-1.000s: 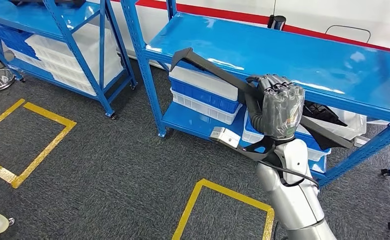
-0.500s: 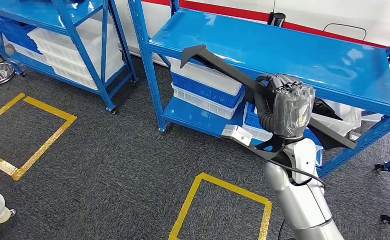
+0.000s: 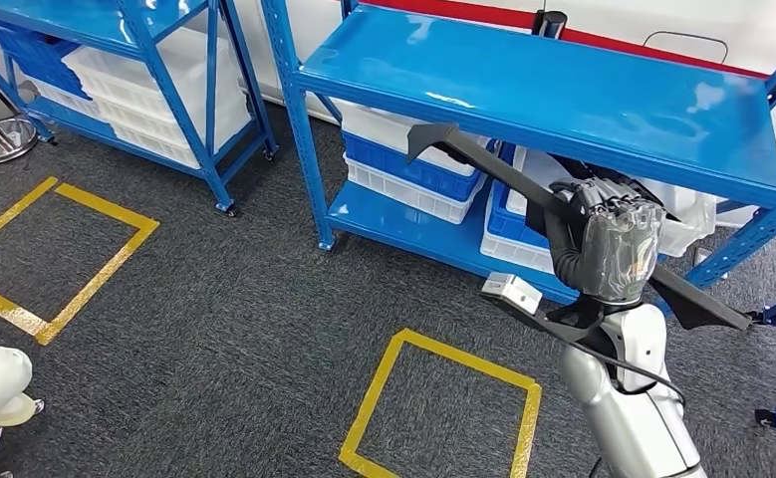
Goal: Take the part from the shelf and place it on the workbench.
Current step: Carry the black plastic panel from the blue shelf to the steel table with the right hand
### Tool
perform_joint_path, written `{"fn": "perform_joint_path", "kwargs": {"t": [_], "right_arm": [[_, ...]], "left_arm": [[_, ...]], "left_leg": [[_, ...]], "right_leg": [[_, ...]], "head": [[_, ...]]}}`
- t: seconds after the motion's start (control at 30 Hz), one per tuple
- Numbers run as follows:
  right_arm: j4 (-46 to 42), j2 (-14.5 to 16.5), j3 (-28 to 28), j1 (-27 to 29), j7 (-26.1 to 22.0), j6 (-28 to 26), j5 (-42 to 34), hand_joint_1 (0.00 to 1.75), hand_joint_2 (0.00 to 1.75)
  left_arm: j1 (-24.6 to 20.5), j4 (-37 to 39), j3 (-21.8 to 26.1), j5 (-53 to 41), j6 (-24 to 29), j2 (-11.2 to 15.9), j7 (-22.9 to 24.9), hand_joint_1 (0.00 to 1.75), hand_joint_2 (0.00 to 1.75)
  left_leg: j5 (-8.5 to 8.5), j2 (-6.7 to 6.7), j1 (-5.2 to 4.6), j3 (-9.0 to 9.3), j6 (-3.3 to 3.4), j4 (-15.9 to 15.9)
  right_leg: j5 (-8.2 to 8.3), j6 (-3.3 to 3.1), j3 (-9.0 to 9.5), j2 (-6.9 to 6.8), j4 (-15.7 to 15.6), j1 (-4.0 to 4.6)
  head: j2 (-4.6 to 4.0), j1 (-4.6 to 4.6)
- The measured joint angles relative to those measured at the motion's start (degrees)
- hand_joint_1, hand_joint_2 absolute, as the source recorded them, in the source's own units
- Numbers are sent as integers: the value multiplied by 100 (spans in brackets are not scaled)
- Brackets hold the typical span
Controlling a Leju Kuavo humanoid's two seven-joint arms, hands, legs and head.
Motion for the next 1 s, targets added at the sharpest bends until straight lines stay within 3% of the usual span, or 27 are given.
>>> {"fn": "perform_joint_path", "kwargs": {"t": [0.07, 0.1, 0.17, 0.23, 0.27, 0.37, 0.43, 0.5, 0.57, 0.6, 0.67, 0.73, 0.77, 0.8, 0.87, 0.93, 1.0], "right_arm": [[8, -4, 9, 2, 0, -2, -8, 175, 175], [10, -4, 11, 1, 1, -3, -9, 175, 175], [10, -1, 14, 3, 9, -7, -1, 175, 175], [10, 6, 16, 9, 24, -9, 25, 175, 175], [10, 8, 17, 13, 37, -9, 42, 175, 175], [-2, 10, 13, 13, 87, -13, 82, 175, 175], [-15, 10, 8, 20, 114, -16, 107, 175, 175], [-34, 12, -2, 57, 137, -20, 143, 175, 175], [-72, 14, -27, 112, 168, -22, 181, 175, 175], [-95, 14, -46, 136, 184, -23, 202, 175, 175], [-131, 11, -88, 194, 204, -22, 247, 175, 175], [-164, 11, -122, 276, 218, -19, 289, 175, 175], [-180, 11, -131, 307, 224, -17, 302, 175, 175], [-200, 11, -138, 325, 228, -16, 310, 175, 175], [-241, 13, -157, 336, 230, -15, 324, 175, 175], [-280, 14, -185, 351, 235, -11, 302, 175, 175], [-308, 18, -208, 369, 235, 16, 192, 175, 175]], "left_arm": [[7, 0, -1, -3, 1, 10, 5, 0, 175], [7, 0, -1, -7, 1, 14, 11, 0, 175], [7, 0, -3, -17, 1, 14, 33, 0, 175], [7, 0, -5, -25, -1, 13, 61, 0, 175], [7, 0, -6, -31, -1, 13, 74, 0, 175], [1, 0, -9, -68, -6, 25, 96, 0, 175], [-2, 0, -22, -95, -18, 41, 99, 0, 175], [-1, 0, -51, -124, -26, 44, 105, 0, 175], [-10, 0, -88, -150, -29, 41, 111, 0, 175], [-16, 0, -102, -159, -34, 41, 113, 0, 175], [-23, 0, -123, -181, -50, 43, 115, 0, 175], [-23, 0, -145, -199, -77, 40, 121, 0, 175], [-23, 0, -157, -203, -90, 39, 123, 0, 175], [-24, 0, -167, -206, -101, 38, 126, 0, 175], [-31, -1, -179, -209, -108, 40, 127, 0, 175], [-39, -2, -185, -210, -109, 40, 117, 0, 175], [-41, -2, -189, -210, -103, 37, 100, 0, 175]], "left_leg": [[-199, -21, 18, -93, -60, 194], [-402, -29, 33, -187, -96, 441], [-873, -33, 58, -455, -159, 1226], [-1044, -32, 73, -565, -167, 1712], [-962, -34, 73, -460, -147, 1629], [-524, -69, 42, 267, 6, 495], [-459, -86, 0, 513, 81, 56], [-426, -80, -31, 533, 118, -35], [-337, -51, -14, 527, 167, -153], [-291, -35, 2, 509, 190, -209], [-218, -19, 10, 419, 215, -225], [-161, -11, 17, 316, 198, -199], [-138, -7, 27, 264, 181, -174], [-120, -3, 41, 207, 161, -135], [-100, -1, 60, 82, 111, -28], [-77, 1, 51, -11, 52, 67], [-39, 13, 46, -46, -12, 96]], "right_leg": [[56, -88, -40, -13, 7, -42], [87, -138, -66, -20, 6, -56], [138, -202, -137, -29, 10, -30], [182, -228, -203, -29, 16, -1], [198, -230, -222, -26, 19, 13], [225, -212, -241, -18, 23, 56], [259, -160, -265, -21, 25, 52], [298, -90, -297, -21, 22, 38], [184, -67, -392, -15, 140, 43], [37, -78, -488, -11, 338, 47], [-361, -98, -765, -6, 1056, 20], [-551, -33, -912, -7, 1589, -14], [-512, 30, -845, -8, 1563, -33], [-394, 107, -659, -11, 1295, -58], [-185, 214, -179, -7, 511, -83], [-113, 192, 4, 10, 120, -45], [-85, 90, -81, 36, 134, -18]], "head": [[0, -15], [0, -21], [0, -37], [0, -38], [0, -38], [0, -33], [0, -32], [0, -37], [1, -25], [1, -13], [0, 6], [0, 9], [0, 12], [0, 13], [0, 15], [1, 15], [1, 5]]}}
